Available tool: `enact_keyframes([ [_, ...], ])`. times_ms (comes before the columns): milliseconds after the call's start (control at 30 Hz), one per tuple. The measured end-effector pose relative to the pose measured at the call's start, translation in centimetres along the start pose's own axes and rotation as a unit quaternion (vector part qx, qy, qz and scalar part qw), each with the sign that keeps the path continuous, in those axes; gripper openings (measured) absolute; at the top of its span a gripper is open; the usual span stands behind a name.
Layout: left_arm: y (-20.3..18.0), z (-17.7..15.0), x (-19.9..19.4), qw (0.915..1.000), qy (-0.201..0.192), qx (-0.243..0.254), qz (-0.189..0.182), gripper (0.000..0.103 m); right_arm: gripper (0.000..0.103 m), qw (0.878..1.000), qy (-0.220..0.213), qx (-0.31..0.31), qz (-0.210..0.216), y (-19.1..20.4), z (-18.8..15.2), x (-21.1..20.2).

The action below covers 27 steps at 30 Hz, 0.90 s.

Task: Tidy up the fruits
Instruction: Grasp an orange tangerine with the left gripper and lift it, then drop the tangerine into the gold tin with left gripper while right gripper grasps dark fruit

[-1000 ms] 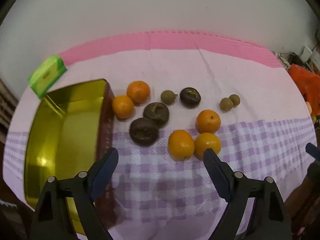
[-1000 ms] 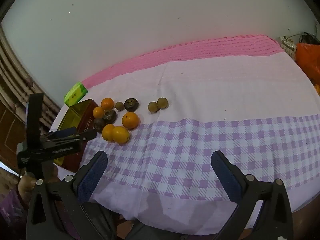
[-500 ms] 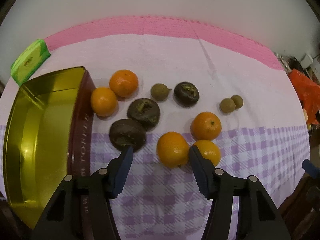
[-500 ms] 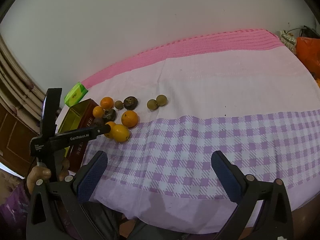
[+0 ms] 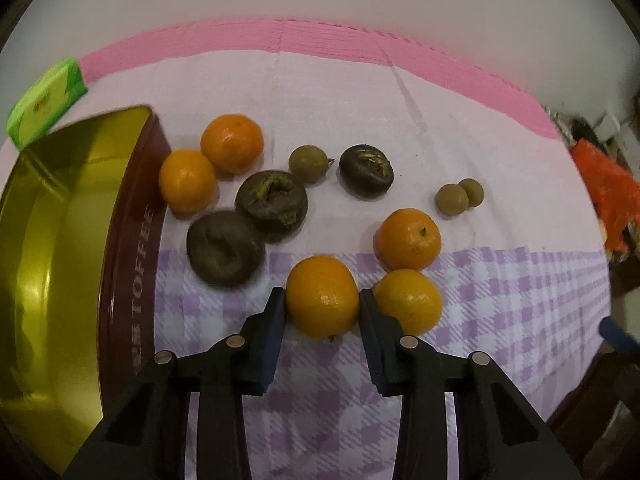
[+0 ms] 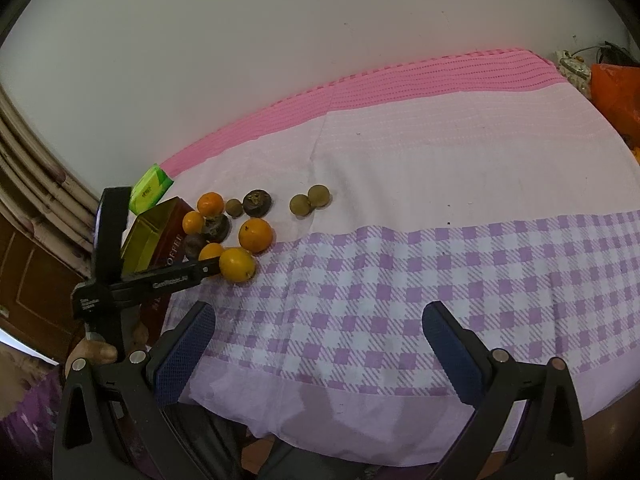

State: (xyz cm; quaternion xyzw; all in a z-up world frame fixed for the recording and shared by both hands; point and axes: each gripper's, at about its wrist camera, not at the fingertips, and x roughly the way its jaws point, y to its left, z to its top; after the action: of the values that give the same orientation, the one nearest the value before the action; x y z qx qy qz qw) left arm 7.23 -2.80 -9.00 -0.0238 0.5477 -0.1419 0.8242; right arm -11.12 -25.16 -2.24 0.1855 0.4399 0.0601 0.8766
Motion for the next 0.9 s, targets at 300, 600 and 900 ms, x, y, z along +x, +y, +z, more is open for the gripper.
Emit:
enact_keyframes([
  [300, 2.7, -1.8, -6.2, 0.9982, -0.047, -0.036, -0.009, 0.037, 0.103, 1.0, 0.008, -0.003, -0.003, -0.3, -0.1, 0.6],
  [600, 3.6, -2.9, -10.6, 0.9955, -0.074, -0.058, 0.012, 0.037, 0.103, 0.996, -0.001, -0.078, 0.037, 2.9, -0.8, 0.5],
  [900, 6.5, -3.1, -13.4, 0.9908, -0.113, -0.058, 0.045, 0.037, 0.078, 0.968, 0.046, -0.152, 0.192, 10.8, -0.2, 3.0],
])
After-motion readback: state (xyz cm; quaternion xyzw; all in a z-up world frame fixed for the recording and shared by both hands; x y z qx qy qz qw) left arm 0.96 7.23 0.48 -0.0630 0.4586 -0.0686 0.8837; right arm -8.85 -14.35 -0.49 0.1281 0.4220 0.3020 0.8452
